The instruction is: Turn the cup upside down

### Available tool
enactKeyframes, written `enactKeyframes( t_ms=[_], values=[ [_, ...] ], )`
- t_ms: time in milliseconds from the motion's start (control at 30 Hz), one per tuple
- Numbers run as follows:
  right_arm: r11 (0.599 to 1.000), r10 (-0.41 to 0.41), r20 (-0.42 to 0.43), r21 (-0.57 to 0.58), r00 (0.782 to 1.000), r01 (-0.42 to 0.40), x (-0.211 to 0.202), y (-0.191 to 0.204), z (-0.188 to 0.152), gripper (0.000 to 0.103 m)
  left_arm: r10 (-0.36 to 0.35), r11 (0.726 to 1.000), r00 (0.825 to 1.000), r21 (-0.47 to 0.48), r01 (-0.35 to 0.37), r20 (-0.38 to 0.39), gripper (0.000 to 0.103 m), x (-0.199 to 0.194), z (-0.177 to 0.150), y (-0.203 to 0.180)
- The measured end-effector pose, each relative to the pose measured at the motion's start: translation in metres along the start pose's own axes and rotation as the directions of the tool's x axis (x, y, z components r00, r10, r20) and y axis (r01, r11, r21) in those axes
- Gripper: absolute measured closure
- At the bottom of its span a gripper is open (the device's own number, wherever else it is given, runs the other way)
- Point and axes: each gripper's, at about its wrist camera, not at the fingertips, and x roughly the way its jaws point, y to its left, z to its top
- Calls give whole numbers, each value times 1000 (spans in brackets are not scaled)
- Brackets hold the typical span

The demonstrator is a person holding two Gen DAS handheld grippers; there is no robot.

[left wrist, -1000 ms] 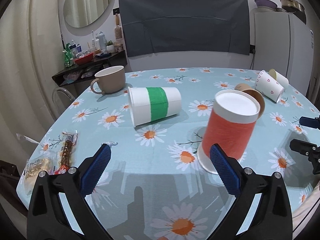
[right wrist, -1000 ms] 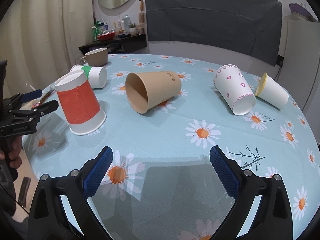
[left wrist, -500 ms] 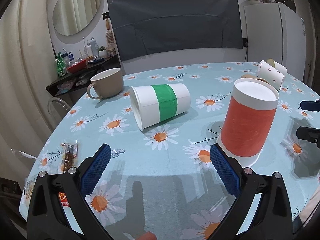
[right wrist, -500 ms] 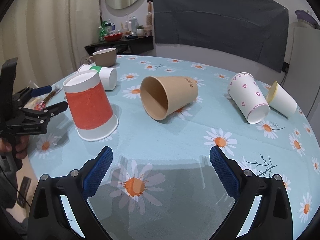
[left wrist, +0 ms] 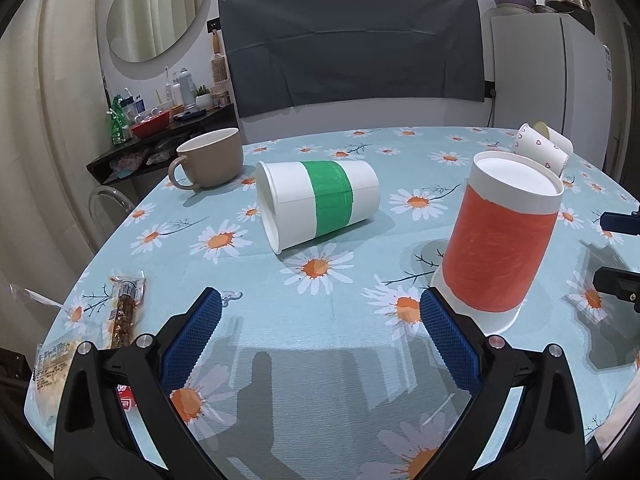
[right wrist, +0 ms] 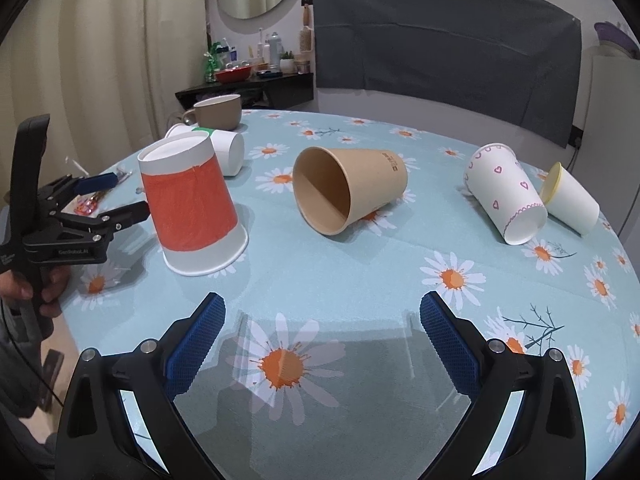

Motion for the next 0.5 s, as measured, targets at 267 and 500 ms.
enactKeyframes(
  t_ms=[267,500],
  values=[
    [1000,-13,-3,-18,1000,12,0,3,-1,9,3,1000,1000,-8,-3,6,6,-1,-1,1],
    [1000,-7,3,-3,1000,7,-1,1,-2,9,9,1000,1000,-19,-9,7,6,-1,-1,2]
  ],
)
